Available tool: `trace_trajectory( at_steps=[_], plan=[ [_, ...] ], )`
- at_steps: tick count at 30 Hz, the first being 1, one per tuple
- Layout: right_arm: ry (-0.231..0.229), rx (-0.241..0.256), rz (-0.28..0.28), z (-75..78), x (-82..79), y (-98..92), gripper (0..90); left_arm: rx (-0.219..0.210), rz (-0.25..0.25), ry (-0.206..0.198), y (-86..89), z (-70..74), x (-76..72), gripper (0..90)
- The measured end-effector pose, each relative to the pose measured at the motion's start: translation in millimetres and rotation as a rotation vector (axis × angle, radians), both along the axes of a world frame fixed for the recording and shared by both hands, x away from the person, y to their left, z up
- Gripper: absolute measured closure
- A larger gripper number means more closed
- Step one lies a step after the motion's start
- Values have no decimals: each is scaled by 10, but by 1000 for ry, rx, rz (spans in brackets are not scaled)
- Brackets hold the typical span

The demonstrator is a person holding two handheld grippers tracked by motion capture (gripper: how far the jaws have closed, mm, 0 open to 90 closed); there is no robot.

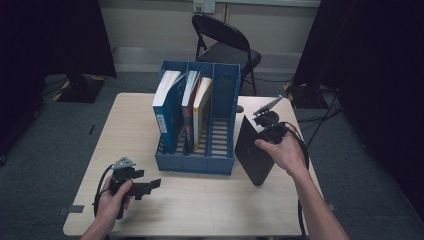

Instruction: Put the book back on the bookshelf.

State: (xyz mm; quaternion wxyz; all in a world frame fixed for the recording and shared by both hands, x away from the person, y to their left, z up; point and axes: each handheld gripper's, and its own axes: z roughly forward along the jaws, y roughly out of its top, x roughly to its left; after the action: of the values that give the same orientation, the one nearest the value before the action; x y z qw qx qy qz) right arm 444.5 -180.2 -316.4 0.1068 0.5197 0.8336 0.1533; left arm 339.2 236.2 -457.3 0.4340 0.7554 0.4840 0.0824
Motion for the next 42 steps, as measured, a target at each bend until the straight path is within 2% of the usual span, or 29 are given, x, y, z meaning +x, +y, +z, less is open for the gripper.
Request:
trace_trajectory(
  at_steps=[9,25,35,42],
  plan=[
    [-31,30,-1,210,-25,-52,536,-5,5,1,5,1,1,165],
    [-60,35,-7,415,-89,-101,536,1,0,10,-3,-7,12,165],
    [-82,38,1,618,-127,-98,536,-6,4,15,8,-9,19,165],
    [-93,43,26,750,-162,-77,536,-6,10,15,8,-14,23,166]
  ],
)
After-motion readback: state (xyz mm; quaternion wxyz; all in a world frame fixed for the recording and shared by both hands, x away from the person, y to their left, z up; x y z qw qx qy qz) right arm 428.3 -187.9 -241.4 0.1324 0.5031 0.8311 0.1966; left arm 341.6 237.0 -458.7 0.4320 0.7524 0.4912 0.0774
